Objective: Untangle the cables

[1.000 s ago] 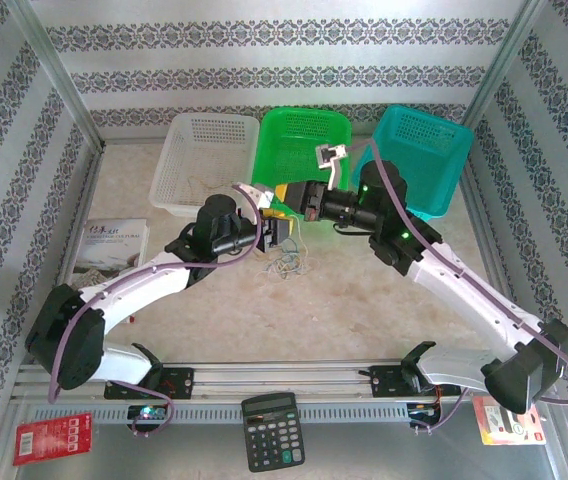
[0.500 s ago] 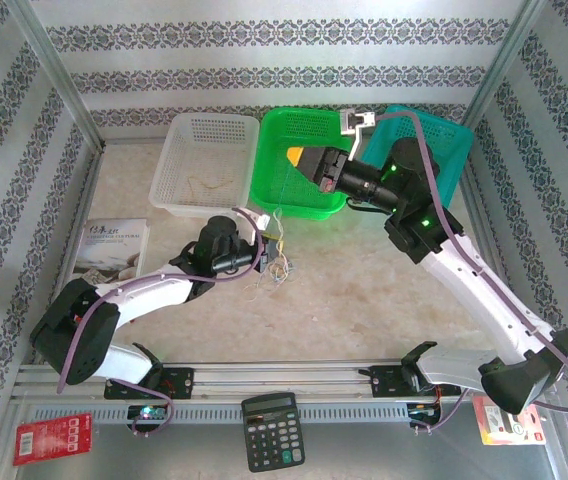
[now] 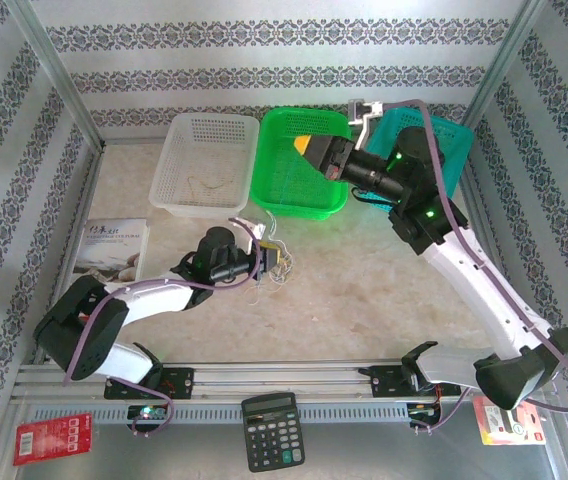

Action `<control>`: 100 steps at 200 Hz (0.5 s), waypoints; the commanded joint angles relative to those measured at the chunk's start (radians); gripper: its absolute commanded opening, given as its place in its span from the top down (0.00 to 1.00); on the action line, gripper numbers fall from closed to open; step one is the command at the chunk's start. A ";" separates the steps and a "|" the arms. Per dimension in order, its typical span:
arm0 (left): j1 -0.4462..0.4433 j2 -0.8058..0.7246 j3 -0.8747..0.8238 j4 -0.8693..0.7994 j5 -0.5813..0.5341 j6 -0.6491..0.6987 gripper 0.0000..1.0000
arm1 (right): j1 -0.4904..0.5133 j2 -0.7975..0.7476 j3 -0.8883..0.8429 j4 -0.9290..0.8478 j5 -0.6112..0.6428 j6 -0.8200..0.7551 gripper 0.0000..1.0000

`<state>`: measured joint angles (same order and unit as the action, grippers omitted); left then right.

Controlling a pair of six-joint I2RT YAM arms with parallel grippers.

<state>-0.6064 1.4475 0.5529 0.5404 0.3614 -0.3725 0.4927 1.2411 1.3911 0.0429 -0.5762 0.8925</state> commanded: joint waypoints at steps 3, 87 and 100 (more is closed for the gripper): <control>0.013 0.020 -0.030 -0.045 -0.025 -0.005 0.65 | -0.007 -0.008 0.057 0.087 -0.028 0.014 1.00; 0.017 0.014 -0.049 -0.056 -0.035 -0.006 0.48 | -0.008 0.020 0.114 0.068 -0.047 0.013 1.00; 0.017 -0.009 -0.055 -0.059 -0.031 -0.009 0.42 | -0.007 0.020 0.109 0.068 -0.047 0.012 1.00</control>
<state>-0.6052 1.4708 0.5163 0.4973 0.3344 -0.3752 0.4927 1.2594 1.4708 0.0898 -0.5968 0.8955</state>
